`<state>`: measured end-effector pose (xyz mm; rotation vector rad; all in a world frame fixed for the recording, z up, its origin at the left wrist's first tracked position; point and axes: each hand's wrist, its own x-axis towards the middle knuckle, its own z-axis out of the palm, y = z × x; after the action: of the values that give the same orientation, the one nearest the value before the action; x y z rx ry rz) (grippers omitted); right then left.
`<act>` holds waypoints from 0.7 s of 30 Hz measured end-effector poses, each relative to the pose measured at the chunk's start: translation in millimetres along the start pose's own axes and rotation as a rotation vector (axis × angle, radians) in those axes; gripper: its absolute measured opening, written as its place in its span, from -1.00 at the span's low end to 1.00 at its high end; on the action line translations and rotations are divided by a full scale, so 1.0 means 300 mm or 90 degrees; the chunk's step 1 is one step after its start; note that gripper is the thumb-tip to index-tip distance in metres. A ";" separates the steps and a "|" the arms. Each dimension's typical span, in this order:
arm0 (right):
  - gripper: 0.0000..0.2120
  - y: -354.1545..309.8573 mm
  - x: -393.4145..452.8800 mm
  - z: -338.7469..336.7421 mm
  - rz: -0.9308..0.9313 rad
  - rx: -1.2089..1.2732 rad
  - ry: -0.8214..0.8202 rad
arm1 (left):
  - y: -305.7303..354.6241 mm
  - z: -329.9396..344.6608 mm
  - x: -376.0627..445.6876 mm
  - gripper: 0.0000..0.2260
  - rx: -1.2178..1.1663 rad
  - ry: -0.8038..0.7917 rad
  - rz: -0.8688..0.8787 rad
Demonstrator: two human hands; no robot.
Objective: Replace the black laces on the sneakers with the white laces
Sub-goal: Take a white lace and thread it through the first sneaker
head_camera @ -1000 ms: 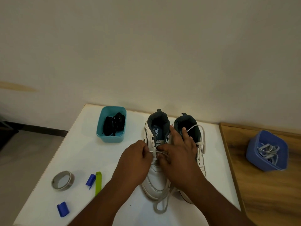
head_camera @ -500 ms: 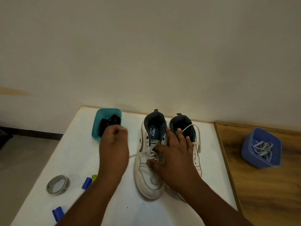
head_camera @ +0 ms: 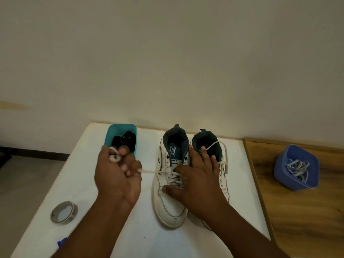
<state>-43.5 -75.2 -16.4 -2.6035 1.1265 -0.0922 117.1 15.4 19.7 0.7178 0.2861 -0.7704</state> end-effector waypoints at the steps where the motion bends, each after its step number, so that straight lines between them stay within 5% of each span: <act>1: -0.31 0.001 0.000 0.000 0.002 -0.003 -0.003 | -0.007 -0.004 0.001 -0.71 0.189 0.021 0.002; 4: -0.34 -0.004 0.002 0.009 0.006 -0.019 0.016 | -0.090 -0.082 0.006 -0.74 0.999 -0.091 0.187; 6: -0.35 -0.009 0.005 0.019 0.008 -0.014 0.041 | -0.126 -0.127 0.000 -0.68 1.179 -0.215 0.246; 10: -0.34 -0.005 0.006 0.018 0.009 -0.011 0.018 | -0.127 -0.118 0.008 -0.80 1.225 -0.220 0.300; 13: -0.38 -0.005 0.007 0.005 0.010 -0.013 -0.009 | -0.093 -0.070 -0.013 -0.73 0.904 -0.095 0.363; 16: -0.42 -0.004 0.009 0.002 0.005 0.004 -0.009 | -0.045 -0.036 -0.013 -0.71 0.527 0.088 0.306; 21: -0.42 0.009 0.003 0.002 0.005 0.011 -0.004 | -0.089 -0.044 -0.015 -0.65 0.738 -0.003 0.292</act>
<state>-44.7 -77.4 -17.7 -2.5830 1.1287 -0.0923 95.1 13.7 -0.7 1.7937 -0.3808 -0.4399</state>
